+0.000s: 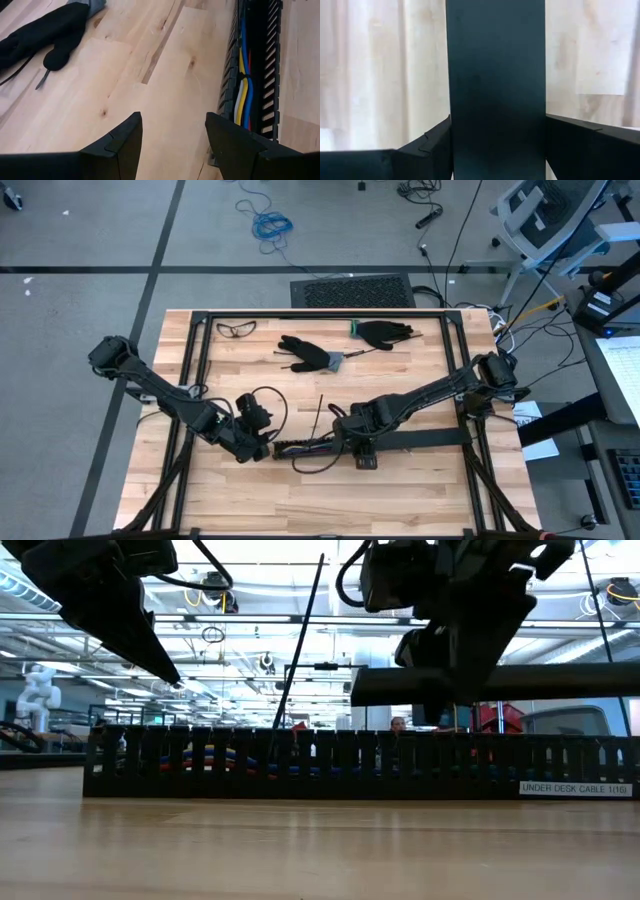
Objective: Ziptie cables
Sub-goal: Insert the black cover of the black cable duct
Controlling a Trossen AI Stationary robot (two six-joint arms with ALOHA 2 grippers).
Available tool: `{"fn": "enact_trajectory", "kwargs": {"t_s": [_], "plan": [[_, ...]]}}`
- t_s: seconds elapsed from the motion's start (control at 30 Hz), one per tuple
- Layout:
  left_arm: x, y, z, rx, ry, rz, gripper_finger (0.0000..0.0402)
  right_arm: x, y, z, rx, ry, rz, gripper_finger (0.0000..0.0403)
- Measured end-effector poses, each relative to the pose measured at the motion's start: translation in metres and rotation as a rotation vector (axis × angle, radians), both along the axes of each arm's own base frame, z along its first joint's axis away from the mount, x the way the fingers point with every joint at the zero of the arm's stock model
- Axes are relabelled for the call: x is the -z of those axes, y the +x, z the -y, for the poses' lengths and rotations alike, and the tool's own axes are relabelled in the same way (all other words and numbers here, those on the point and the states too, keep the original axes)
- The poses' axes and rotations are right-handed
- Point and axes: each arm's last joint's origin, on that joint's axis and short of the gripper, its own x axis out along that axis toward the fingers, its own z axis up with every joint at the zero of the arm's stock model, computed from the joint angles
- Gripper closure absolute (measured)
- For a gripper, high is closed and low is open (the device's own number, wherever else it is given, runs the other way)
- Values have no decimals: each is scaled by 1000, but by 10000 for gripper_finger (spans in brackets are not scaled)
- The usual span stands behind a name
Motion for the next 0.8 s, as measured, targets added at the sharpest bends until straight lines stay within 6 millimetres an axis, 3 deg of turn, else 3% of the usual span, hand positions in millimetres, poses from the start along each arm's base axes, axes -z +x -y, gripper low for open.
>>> {"fn": "enact_trajectory", "kwargs": {"t_s": [0.13,0.63,0.8], "plan": [[0,0,0,1,0,0,189,0,2,0,25,-67,35,169],[0,0,0,0,1,0,189,-1,6,-2,54,-43,76,170],[0,0,0,0,0,-1,189,7,8,-3,46,-52,58,170]]}}
